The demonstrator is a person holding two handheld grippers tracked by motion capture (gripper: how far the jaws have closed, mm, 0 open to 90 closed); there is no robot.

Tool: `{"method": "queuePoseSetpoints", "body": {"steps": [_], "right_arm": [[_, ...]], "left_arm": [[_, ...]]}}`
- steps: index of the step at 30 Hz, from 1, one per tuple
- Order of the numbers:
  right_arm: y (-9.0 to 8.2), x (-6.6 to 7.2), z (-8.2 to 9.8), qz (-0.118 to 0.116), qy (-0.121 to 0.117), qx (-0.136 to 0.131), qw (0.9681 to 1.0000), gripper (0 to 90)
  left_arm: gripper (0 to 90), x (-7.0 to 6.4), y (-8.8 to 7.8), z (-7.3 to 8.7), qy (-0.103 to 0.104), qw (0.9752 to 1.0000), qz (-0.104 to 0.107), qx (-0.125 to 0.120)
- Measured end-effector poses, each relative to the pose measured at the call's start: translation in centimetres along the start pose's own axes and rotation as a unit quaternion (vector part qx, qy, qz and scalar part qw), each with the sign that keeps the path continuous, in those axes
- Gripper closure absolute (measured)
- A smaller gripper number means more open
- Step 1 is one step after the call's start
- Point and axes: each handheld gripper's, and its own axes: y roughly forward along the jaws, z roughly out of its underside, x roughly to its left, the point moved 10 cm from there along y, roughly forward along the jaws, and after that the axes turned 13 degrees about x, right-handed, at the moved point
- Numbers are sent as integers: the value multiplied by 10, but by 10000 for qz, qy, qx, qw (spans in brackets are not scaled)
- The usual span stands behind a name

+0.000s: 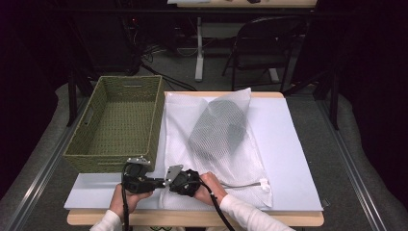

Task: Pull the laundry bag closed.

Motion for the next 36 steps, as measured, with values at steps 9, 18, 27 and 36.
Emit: {"method": "queuePoseSetpoints", "body": {"steps": [9, 18, 27, 36], "right_arm": [[-3, 0, 1, -258, 119, 52, 9996, 870], [-4, -5, 7, -196, 187, 182, 9995, 870], [-4, -10, 15, -166, 333, 338, 9987, 870], [-5, -12, 20, -159, 450, 489, 9977, 870]], "left_arm": [[859, -3, -1, 0, 145, 9999, -13, 19], [860, -6, -4, -2, 313, 9994, -117, -12], [859, -8, -7, -3, 388, 9991, -167, -68], [859, -9, -8, -3, 403, 9990, -142, -85]]}}
